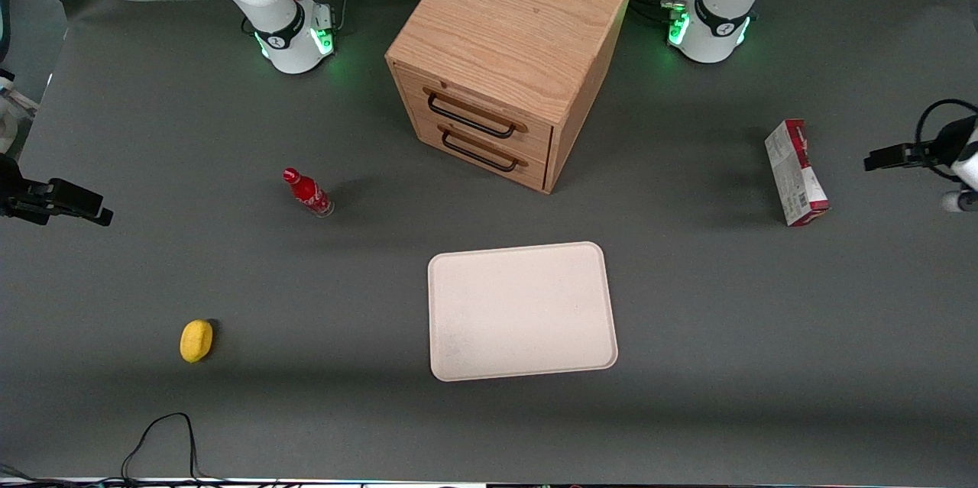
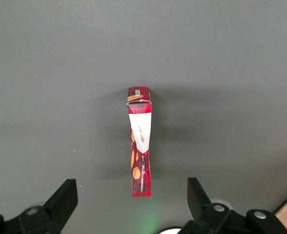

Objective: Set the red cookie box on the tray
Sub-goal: 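Lower the left gripper around the box top and close it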

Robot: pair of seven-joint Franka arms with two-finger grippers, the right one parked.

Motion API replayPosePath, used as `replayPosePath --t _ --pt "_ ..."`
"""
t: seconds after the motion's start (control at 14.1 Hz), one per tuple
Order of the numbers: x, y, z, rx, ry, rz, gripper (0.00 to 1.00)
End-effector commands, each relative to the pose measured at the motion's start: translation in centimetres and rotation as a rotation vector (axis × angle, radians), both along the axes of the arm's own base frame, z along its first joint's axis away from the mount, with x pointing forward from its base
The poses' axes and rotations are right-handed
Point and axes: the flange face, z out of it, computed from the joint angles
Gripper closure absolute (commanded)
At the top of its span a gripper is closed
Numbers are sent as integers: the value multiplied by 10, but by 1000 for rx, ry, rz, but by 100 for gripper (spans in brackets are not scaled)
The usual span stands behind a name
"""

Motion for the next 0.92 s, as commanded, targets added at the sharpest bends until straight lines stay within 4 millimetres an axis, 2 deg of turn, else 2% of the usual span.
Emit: replayPosePath --t 0.0,0.43,0.85 --pt "-27 -8 -39 22 -8 24 0" --pt "-51 -16 -128 25 -51 26 0" --pt "-54 -17 -174 13 2 33 0"
